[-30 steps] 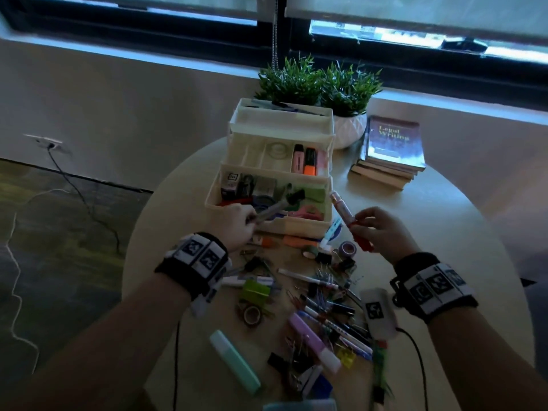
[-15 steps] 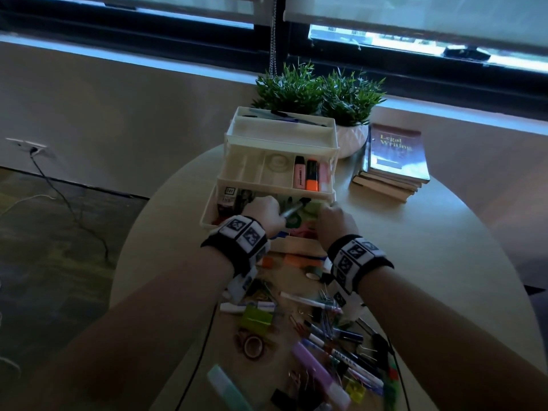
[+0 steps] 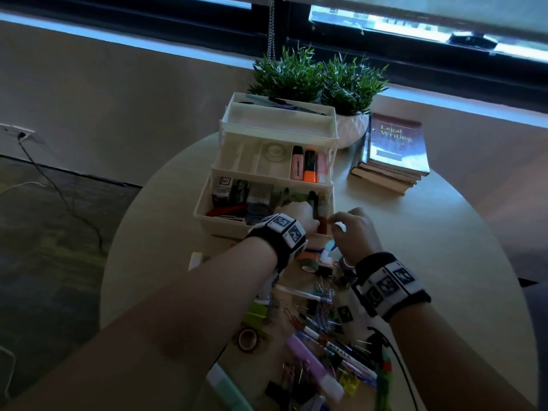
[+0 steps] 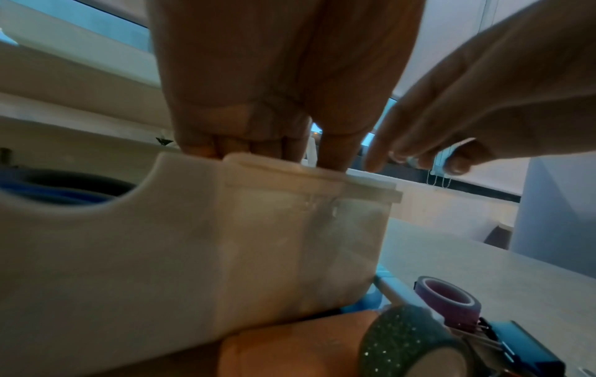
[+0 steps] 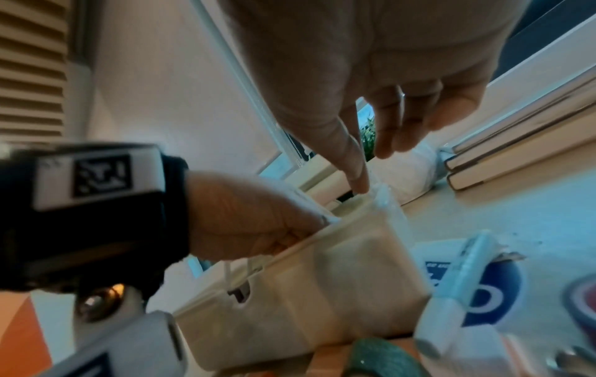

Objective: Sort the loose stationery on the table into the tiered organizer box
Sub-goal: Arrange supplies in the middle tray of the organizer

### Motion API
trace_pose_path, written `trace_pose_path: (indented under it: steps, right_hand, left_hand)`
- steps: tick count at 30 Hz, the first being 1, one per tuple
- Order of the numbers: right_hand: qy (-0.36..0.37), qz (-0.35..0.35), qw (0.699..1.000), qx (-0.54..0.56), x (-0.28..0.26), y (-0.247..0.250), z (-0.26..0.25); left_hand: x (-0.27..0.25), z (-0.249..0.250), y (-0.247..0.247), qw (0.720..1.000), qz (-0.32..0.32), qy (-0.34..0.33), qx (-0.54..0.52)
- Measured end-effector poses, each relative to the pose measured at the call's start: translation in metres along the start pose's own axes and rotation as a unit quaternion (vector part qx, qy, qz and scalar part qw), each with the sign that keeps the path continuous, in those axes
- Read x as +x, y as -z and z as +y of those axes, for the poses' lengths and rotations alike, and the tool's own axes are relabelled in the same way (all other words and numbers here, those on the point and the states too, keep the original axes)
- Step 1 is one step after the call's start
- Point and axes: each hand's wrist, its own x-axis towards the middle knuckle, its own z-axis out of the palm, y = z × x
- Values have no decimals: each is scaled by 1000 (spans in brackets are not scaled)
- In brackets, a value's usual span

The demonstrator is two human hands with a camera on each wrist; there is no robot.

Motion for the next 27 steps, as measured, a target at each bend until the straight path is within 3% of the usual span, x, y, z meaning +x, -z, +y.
trace_pose_path:
  steps: [5, 13, 17, 20, 24, 27]
  right_hand:
    - [-30, -1, 997, 70, -43, 19, 22]
    - [-84, -65, 994, 26, -88, 12, 56]
    - [-105, -101, 989, 7, -98, 10, 59]
    - [-140, -154, 978, -22, -104, 10, 61]
    - [-164, -247, 952, -75, -118, 10, 58]
    - [-137, -264, 952, -75, -132, 8, 57]
  left_hand:
    - [-3, -2, -4, 1000, 0, -24, -20]
    - [9, -3, -8, 999, -25, 19, 8]
    - [4, -4, -5, 998, -23, 0, 52]
    - [-17, -1, -3, 996, 53, -24, 72]
    - [-76, -3, -14, 983, 164, -88, -4]
    - [-118, -16, -35, 991, 94, -96, -8]
